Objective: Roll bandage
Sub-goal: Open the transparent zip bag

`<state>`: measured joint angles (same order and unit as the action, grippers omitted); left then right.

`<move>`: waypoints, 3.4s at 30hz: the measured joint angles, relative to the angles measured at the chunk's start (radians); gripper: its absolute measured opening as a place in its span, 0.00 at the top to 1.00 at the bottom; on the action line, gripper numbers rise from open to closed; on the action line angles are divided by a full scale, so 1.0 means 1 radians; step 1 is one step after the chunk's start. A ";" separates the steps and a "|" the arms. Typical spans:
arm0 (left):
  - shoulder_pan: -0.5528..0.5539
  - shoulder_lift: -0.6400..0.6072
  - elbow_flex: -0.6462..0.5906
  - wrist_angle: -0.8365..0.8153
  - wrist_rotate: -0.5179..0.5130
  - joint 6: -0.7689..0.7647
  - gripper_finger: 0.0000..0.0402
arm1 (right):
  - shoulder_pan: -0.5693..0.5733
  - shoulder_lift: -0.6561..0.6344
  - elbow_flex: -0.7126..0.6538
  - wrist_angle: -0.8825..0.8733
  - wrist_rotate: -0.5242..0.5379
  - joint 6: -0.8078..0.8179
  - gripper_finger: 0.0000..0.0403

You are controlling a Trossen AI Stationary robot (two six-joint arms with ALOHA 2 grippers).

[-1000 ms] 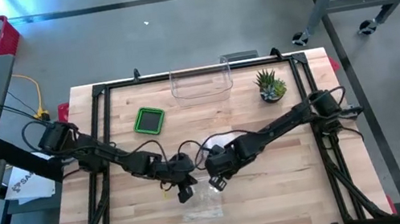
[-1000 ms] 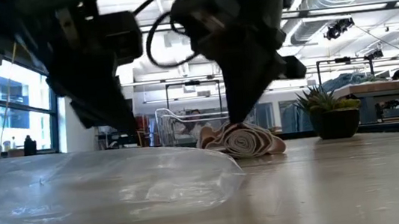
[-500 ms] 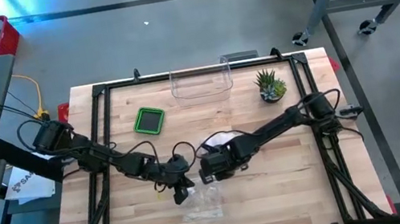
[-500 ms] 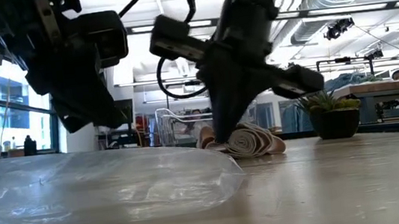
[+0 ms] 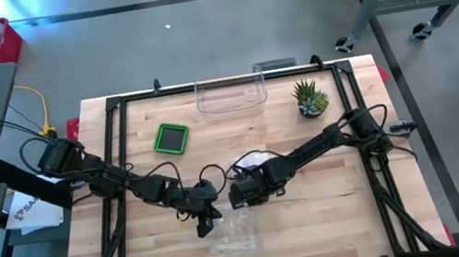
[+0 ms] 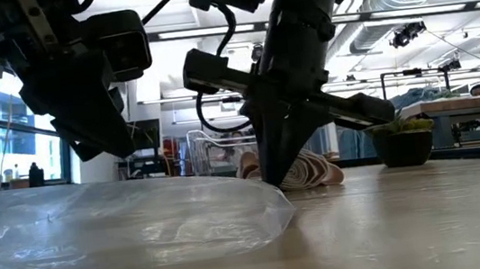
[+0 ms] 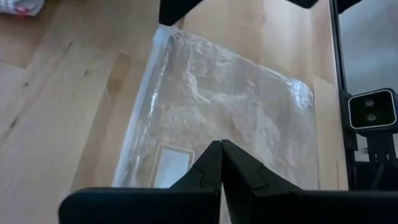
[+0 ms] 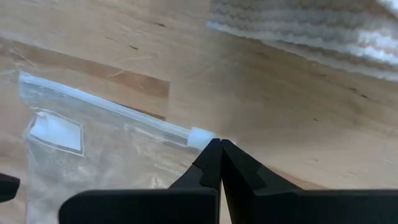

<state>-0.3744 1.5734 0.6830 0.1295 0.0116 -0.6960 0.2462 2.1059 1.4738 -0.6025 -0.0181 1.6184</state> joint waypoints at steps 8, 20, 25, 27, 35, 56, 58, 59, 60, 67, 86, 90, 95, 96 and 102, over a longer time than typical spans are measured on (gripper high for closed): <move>0.003 0.000 0.000 0.001 -0.025 0.001 1.00 | 0.003 0.000 0.000 -0.002 -0.003 -0.004 1.00; 0.026 0.000 0.000 0.005 -0.052 -0.041 1.00 | 0.002 -0.003 -0.065 0.097 -0.019 0.018 1.00; 0.024 0.032 0.002 0.068 -0.065 -0.065 0.96 | 0.002 -0.003 -0.065 0.100 -0.019 0.012 1.00; 0.019 0.074 0.001 0.108 -0.104 -0.054 0.92 | 0.002 -0.003 -0.066 0.102 -0.019 0.012 1.00; 0.023 0.190 0.001 0.303 -0.159 -0.166 0.73 | 0.003 -0.001 -0.066 0.113 -0.019 0.012 1.00; 0.055 0.251 0.006 0.403 -0.200 0.173 0.99 | 0.003 0.001 -0.068 0.144 -0.035 -0.001 1.00; 0.055 0.272 0.018 0.430 -0.180 0.158 1.00 | 0.003 0.001 -0.068 0.142 -0.041 -0.003 1.00; 0.055 0.285 0.023 0.444 -0.172 0.149 1.00 | 0.003 0.001 -0.068 0.142 -0.043 -0.003 1.00; 0.054 0.296 0.028 0.458 -0.163 0.140 1.00 | 0.003 0.001 -0.068 0.139 -0.045 -0.003 1.00; 0.044 0.346 0.042 0.508 -0.165 0.108 1.00 | 0.003 0.001 -0.068 0.118 -0.064 -0.004 1.00; 0.053 0.364 0.045 0.465 -0.128 0.043 1.00 | 0.003 0.000 -0.068 0.113 -0.087 -0.028 1.00; 0.053 0.366 0.042 0.462 -0.173 0.097 1.00 | 0.003 0.000 -0.068 0.129 -0.092 -0.031 1.00; 0.052 0.369 0.039 0.491 -0.139 0.123 1.00 | 0.003 0.000 -0.068 0.123 -0.100 -0.048 1.00; 0.049 0.369 0.039 0.491 -0.135 0.122 1.00 | 0.003 0.000 -0.068 0.121 -0.100 -0.051 1.00; 0.046 0.346 0.037 0.371 0.004 0.112 1.00 | 0.006 0.000 -0.068 0.095 -0.097 -0.075 1.00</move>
<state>-0.3280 1.9190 0.7202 0.5009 0.0159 -0.5842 0.2521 2.1059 1.4060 -0.5077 -0.1154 1.5433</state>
